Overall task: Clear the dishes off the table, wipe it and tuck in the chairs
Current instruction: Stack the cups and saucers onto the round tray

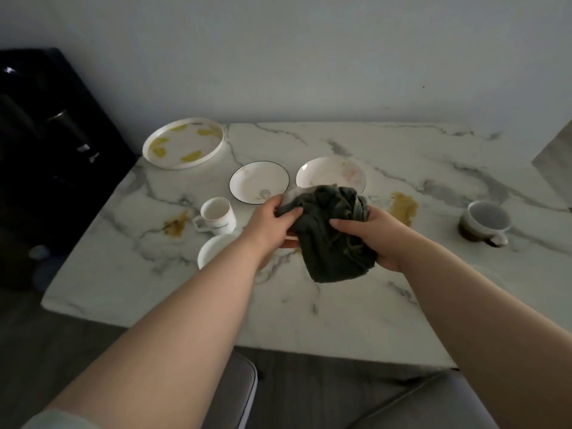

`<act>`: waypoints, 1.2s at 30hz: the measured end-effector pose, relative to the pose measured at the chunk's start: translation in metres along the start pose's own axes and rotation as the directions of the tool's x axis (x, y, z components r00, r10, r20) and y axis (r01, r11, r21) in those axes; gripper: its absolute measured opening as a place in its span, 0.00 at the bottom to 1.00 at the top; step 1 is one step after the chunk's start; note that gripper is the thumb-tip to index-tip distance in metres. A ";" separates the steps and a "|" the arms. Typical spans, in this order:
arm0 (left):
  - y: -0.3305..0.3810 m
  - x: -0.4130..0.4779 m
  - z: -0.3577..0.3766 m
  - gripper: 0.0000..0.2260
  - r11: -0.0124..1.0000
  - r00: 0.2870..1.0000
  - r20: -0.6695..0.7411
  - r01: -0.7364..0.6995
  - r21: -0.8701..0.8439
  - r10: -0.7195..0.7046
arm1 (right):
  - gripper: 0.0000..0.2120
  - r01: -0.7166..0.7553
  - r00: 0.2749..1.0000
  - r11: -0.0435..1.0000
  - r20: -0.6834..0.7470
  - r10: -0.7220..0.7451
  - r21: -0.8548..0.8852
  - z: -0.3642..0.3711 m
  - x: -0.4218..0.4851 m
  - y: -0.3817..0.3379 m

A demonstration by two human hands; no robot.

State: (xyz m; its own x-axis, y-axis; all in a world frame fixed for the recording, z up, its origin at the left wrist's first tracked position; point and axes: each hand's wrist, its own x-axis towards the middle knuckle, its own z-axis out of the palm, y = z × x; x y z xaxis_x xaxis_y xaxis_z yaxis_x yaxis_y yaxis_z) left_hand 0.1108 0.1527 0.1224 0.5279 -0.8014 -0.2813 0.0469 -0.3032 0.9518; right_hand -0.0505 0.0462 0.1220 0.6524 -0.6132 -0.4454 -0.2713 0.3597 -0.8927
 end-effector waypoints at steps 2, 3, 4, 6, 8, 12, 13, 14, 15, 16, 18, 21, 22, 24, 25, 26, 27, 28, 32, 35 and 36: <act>-0.011 0.003 -0.010 0.07 0.997 0.998 -0.049 0.028 0.068 -0.025 | 0.13 -0.007 0.999 1.000 -0.051 0.009 0.029 0.008 0.004 0.006; -0.017 0.005 -0.018 0.09 0.993 0.996 -0.080 0.053 0.109 -0.045 | 0.12 -0.020 0.997 0.999 -0.069 0.023 0.050 0.014 0.007 0.008; -0.022 0.005 -0.025 0.10 0.988 0.992 -0.107 0.086 0.126 -0.073 | 0.12 -0.034 0.996 0.996 -0.083 0.041 0.081 0.018 0.009 0.010; -0.031 0.005 -0.040 0.14 0.978 0.979 -0.127 0.175 0.111 -0.161 | 0.09 -0.074 0.990 0.988 -0.107 0.089 0.137 0.023 0.011 0.012; -0.044 0.008 -0.058 0.16 0.964 0.953 -0.174 0.260 0.056 -0.247 | 0.08 -0.101 0.982 0.977 -0.140 0.128 0.187 0.026 0.012 0.014; -0.083 0.018 -0.116 0.11 0.944 0.834 -0.494 0.321 0.074 -0.245 | 0.08 -0.056 0.965 0.967 -0.234 0.116 0.247 0.034 0.016 0.016; -0.096 0.022 -0.132 0.11 0.930 0.796 -0.549 0.357 0.086 -0.255 | 0.07 -0.038 0.956 0.969 -0.273 0.107 0.246 0.036 0.017 0.015; -0.108 0.025 -0.147 0.10 0.918 0.774 -0.569 0.389 0.078 -0.279 | 0.06 -0.018 0.945 0.968 -0.313 0.099 0.251 0.039 0.019 0.016; -0.115 0.025 -0.156 0.08 0.908 0.765 -0.555 0.416 0.039 -0.327 | 0.06 0.008 0.932 0.964 -0.351 0.089 0.266 0.041 0.020 0.016; -0.122 0.026 -0.161 0.07 0.892 0.756 -0.522 0.451 -0.023 -0.396 | 0.07 0.037 0.921 0.957 -0.381 0.079 0.288 0.042 0.021 0.016; -0.132 0.024 -0.163 0.11 0.831 0.732 -0.401 0.528 -0.177 -0.551 | 0.11 0.077 0.904 0.943 -0.421 0.072 0.325 0.043 0.023 0.018; -0.143 0.024 -0.156 0.18 0.800 0.763 -0.246 0.547 -0.249 -0.598 | 0.15 0.082 0.886 0.948 -0.458 0.071 0.306 0.045 0.025 0.025; -0.145 0.025 -0.153 0.18 0.812 0.779 -0.236 0.535 -0.235 -0.581 | 0.16 0.080 0.877 0.953 -0.475 0.072 0.292 0.045 0.026 0.028; -0.150 0.031 -0.148 0.18 0.841 0.798 -0.266 0.507 -0.188 -0.541 | 0.14 0.081 0.864 0.958 -0.499 0.070 0.274 0.048 0.029 0.031; -0.153 0.032 -0.146 0.18 0.855 0.805 -0.290 0.493 -0.161 -0.518 | 0.11 0.082 0.861 0.959 -0.504 0.070 0.272 0.049 0.031 0.031; -0.155 0.036 -0.145 0.17 0.865 0.811 -0.303 0.481 -0.143 -0.501 | 0.09 0.083 0.859 0.960 -0.508 0.068 0.269 0.050 0.034 0.030; -0.155 0.038 -0.143 0.17 0.872 0.815 -0.314 0.473 -0.126 -0.487 | 0.07 0.081 0.857 0.959 -0.511 0.073 0.273 0.050 0.037 0.028; -0.153 0.040 -0.142 0.16 0.877 0.819 -0.321 0.467 -0.112 -0.476 | 0.07 0.072 0.853 0.959 -0.515 0.084 0.276 0.049 0.040 0.026; -0.122 0.050 -0.132 0.15 0.887 0.845 -0.272 0.445 -0.122 -0.461 | 0.06 0.061 0.864 0.956 -0.494 0.093 0.286 0.041 0.054 0.009; -0.090 0.060 -0.124 0.16 0.900 0.876 -0.211 0.411 -0.146 -0.434 | 0.06 0.044 0.857 0.970 -0.509 0.086 0.238 0.026 0.059 -0.002; -0.082 0.064 -0.123 0.16 0.908 0.885 -0.210 0.388 -0.158 -0.415 | 0.05 0.037 0.850 0.982 -0.522 0.066 0.184 0.019 0.060 -0.004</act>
State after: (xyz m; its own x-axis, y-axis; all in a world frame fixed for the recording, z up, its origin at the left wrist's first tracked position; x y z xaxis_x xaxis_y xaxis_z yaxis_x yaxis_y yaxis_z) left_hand 0.2451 0.1902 0.0417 0.6261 -0.4756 -0.6179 0.3815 -0.5043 0.7747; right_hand 0.0030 0.0216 0.1002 0.1675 -0.8647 -0.4736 -0.1122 0.4605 -0.8805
